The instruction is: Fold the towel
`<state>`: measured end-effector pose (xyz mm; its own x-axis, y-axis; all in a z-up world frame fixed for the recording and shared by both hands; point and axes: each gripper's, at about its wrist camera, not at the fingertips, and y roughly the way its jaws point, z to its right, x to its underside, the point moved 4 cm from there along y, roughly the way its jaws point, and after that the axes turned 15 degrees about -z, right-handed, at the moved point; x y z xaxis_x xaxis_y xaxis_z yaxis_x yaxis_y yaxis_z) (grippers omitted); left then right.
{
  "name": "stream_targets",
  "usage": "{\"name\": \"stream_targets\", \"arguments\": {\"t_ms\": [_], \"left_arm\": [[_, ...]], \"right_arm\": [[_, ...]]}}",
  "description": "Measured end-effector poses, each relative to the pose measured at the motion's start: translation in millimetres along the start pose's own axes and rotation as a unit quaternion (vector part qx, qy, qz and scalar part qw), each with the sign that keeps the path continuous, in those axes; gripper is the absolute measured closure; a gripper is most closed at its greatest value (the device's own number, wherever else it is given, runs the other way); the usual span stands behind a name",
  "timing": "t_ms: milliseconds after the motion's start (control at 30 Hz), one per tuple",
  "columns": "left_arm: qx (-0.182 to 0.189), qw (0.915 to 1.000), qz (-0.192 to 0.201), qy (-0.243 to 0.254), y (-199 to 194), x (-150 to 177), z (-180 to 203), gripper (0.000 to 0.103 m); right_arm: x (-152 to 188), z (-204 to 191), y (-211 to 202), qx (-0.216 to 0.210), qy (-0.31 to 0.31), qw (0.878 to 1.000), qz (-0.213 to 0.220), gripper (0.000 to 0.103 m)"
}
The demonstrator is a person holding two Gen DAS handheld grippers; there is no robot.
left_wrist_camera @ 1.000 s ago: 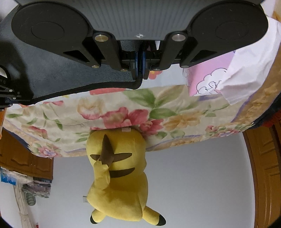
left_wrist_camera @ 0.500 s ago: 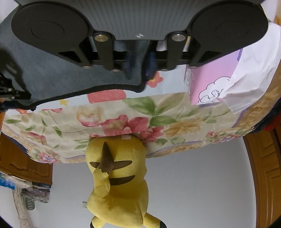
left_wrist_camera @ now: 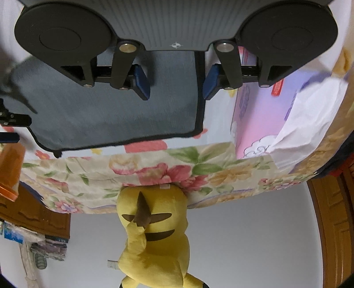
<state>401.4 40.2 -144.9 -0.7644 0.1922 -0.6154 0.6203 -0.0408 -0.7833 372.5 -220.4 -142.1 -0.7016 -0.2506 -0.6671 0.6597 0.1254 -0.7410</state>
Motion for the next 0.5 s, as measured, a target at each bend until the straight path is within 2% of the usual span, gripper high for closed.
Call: {"name": "stream_targets", "arguments": {"t_ms": [233,367,500], "left_arm": [[-0.002,0.9999,-0.011,0.003,-17,19,9,0.041],[-0.001,0.9999,-0.008,0.007,-30,24,14,0.033],[0.000,0.9998,-0.004,0.018,-43,28,22,0.032]], "right_arm": [[14,0,-21,-0.001,0.033,0.999,-0.004,0.034],[19,-3,-30,0.001,0.041,0.999,-0.005,0.032],[20,-5,-41,-0.003,0.054,0.999,-0.001,0.024]]}}
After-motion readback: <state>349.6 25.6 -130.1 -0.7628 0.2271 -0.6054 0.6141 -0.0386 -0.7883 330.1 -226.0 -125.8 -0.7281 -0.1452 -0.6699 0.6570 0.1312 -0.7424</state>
